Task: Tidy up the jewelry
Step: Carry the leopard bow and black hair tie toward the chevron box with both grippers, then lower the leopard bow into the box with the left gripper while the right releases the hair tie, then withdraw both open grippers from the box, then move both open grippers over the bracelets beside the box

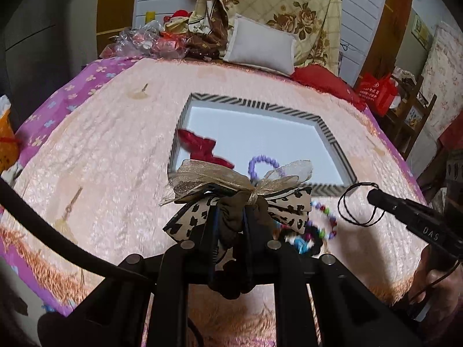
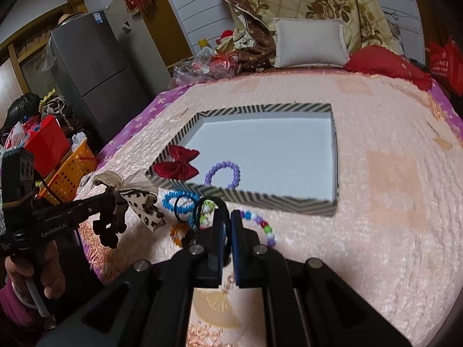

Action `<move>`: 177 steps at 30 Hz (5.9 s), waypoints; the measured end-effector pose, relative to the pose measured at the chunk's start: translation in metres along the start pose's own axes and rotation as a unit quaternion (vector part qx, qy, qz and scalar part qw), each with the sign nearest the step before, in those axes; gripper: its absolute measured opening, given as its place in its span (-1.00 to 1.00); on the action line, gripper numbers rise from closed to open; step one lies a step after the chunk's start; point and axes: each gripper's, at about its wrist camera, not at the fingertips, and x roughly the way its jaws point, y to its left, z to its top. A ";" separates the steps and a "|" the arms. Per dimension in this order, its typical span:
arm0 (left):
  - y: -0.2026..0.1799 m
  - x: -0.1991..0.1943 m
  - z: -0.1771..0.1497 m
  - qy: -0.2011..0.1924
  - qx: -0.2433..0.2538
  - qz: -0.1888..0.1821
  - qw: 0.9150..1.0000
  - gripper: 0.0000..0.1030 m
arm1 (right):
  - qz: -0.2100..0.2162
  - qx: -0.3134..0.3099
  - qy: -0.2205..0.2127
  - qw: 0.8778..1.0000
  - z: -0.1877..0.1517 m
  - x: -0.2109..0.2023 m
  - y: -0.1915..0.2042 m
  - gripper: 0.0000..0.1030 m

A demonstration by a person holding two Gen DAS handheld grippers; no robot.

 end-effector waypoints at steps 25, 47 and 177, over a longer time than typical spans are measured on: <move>0.021 0.084 0.092 0.017 -0.014 0.005 1.000 -0.89 | -0.013 -0.002 0.040 0.999 0.065 0.082 -0.006 -0.90; 0.049 0.194 0.149 0.087 -0.041 0.039 0.995 -0.89 | -0.008 0.010 0.176 0.984 0.110 0.221 -0.005 -0.91; 0.013 0.039 -0.039 0.037 -0.061 0.052 0.996 -0.49 | -0.086 -0.017 0.049 0.995 -0.046 0.029 0.020 0.37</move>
